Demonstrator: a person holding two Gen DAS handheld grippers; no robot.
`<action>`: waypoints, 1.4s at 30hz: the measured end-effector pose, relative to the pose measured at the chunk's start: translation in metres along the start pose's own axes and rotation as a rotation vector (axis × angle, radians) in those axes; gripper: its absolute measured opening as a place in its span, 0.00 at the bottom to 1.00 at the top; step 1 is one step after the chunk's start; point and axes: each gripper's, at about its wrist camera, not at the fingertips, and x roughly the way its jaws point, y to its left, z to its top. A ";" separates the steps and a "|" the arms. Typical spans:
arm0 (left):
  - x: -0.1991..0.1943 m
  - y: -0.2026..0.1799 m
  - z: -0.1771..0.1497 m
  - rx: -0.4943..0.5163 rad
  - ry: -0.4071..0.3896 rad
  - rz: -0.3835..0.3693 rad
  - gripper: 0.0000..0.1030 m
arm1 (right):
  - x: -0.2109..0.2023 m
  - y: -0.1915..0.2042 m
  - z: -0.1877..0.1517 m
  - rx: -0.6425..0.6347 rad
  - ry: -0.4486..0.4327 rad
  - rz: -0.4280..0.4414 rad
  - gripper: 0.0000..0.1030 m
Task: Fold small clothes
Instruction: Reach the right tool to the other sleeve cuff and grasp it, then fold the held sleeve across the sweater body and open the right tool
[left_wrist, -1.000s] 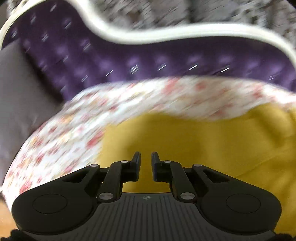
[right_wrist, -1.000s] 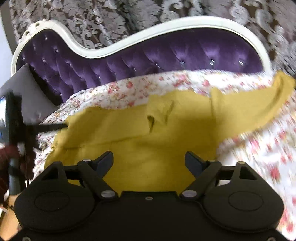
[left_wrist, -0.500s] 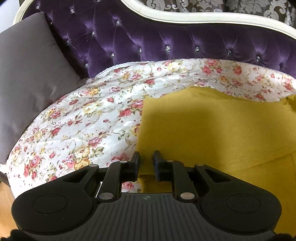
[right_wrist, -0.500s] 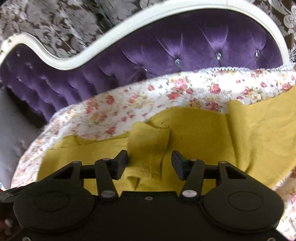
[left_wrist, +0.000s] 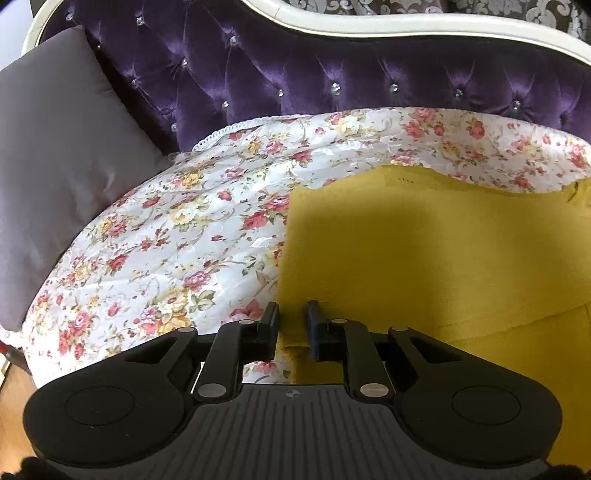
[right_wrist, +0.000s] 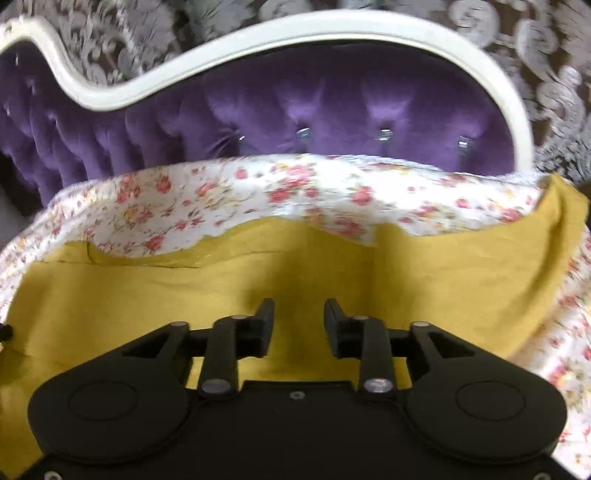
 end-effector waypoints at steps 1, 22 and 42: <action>-0.004 0.001 0.003 -0.008 -0.001 0.001 0.16 | -0.007 -0.013 -0.002 0.030 -0.009 0.006 0.47; -0.019 -0.142 0.011 0.175 -0.085 -0.237 0.17 | 0.022 -0.246 0.054 0.388 -0.137 -0.341 0.49; -0.033 -0.102 0.024 0.037 -0.028 -0.325 0.17 | -0.039 -0.187 0.099 0.248 -0.269 -0.281 0.09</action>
